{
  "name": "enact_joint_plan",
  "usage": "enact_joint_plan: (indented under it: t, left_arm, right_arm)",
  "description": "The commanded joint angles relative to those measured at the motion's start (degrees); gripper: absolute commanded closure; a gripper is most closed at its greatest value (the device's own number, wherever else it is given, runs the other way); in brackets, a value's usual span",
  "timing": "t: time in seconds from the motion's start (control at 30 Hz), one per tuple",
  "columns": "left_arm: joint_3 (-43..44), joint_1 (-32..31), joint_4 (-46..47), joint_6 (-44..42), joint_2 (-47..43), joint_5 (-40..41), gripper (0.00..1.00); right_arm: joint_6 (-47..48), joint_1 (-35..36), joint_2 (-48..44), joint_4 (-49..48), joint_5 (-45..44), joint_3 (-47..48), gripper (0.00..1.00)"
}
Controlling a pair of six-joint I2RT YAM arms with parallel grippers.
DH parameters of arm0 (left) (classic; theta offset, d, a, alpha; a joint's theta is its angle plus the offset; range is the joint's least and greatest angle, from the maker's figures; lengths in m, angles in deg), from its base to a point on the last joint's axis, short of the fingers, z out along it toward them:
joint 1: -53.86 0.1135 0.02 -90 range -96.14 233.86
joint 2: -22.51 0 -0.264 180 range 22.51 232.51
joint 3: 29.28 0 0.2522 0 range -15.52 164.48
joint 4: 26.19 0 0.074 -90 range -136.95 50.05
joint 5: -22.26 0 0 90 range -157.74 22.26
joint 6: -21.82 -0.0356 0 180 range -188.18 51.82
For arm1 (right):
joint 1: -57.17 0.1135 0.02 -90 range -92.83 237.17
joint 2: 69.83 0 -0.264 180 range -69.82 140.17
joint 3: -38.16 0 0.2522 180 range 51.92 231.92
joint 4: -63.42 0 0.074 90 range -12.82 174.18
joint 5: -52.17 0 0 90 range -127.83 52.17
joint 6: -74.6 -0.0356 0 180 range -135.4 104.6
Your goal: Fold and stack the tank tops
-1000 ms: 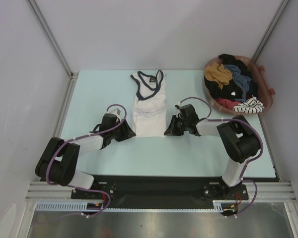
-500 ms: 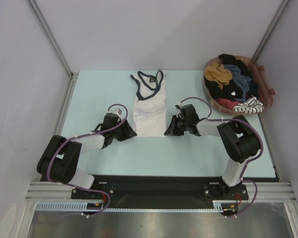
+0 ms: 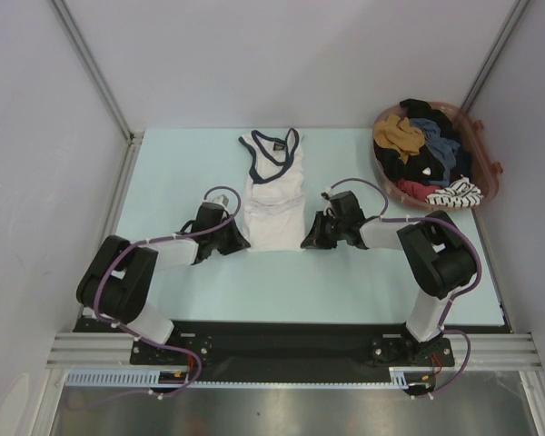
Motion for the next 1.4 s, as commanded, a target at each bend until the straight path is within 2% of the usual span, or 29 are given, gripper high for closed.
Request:
enact_joint_plan:
  t: [0.0, 0.17, 0.43, 0.53, 0.63, 0.73, 0.77, 0.83, 0.9, 0.93, 0.97, 1.0, 1.07, 1.17, 1.37]
  left_arm:
    - [-2.33, -0.39, -7.9, -2.33, 1.41, 2.83, 1.0]
    - [-3.73, -0.48, -10.36, -2.51, -4.99, 3.71, 1.0]
    - [-7.26, -2.24, -17.48, -2.42, -16.96, 2.49, 1.0]
    - [-3.58, -1.89, -20.29, -3.21, -17.4, 0.55, 1.0]
    - [7.29, 0.13, -25.47, -4.97, -16.61, -2.44, 1.0]
    - [16.35, 0.58, -32.85, -6.2, -20.28, 0.44, 1.0]
    - [17.0, 0.14, -34.0, -5.77, -21.87, 1.5, 1.0]
    - [13.26, -0.04, -33.84, -5.32, -25.73, 0.73, 1.0]
    - [8.24, -0.3, -32.0, -4.1, -26.1, -0.15, 1.0]
    - [1.52, -0.56, -29.55, -3.57, -25.75, -1.46, 1.0]
    - [-1.6, -0.92, -26.92, -2.78, -24.27, -3.65, 1.0]
    - [-4.15, -2.14, -22.1, -1.12, -23.21, -4.54, 1.0]
    - [-8.81, -3.99, -18.73, 0.21, -21.02, -4.9, 1.0]
    - [-11.2, -7.68, -16.26, 1.88, -19.69, -3.85, 1.0]
    - [-12.0, -10.06, -19.85, 3.2, -25.74, -1.57, 0.99]
  right_arm:
    - [0.95, -0.48, -1.09, 0.94, 0.29, -0.94, 1.0]
    - [0.86, -0.3, -3.37, 2.08, 0.81, -2.69, 1.0]
    - [0.16, 1.89, -12.08, 7.87, 0.64, -5.6, 1.0]
    - [0.24, 1.81, -14.36, 11.04, 0.55, -2.27, 1.0]
    - [1.73, 0.93, -15.59, 17.45, 0.99, 6.85, 1.0]
    - [3.4, 1.02, -18.22, 23.17, -0.67, 14.41, 1.0]
    - [3.67, 1.36, -20.5, 25.62, -1.72, 15.22, 1.0]
    - [3.32, 1.72, -22.36, 26.61, -4.02, 12.01, 1.0]
    - [2.88, 1.63, -22.98, 25.3, -2.27, 6.56, 1.0]
    - [2.62, 1.63, -22.81, 24.16, -2.0, 3.75, 1.0]
    - [1.49, 1.63, -22.89, 20.75, -1.65, -2.55, 1.0]
    - [0.87, 1.63, -22.98, 18.89, -0.86, -4.96, 1.0]
    - [-0.71, 1.8, -23.24, 15.99, -0.51, -9.62, 1.0]
    - [-1.16, 2.77, -25.34, 16.32, -1.64, -11.31, 1.0]
    - [-0.99, 3.3, -28.43, 18.96, -2.88, -11.84, 1.0]
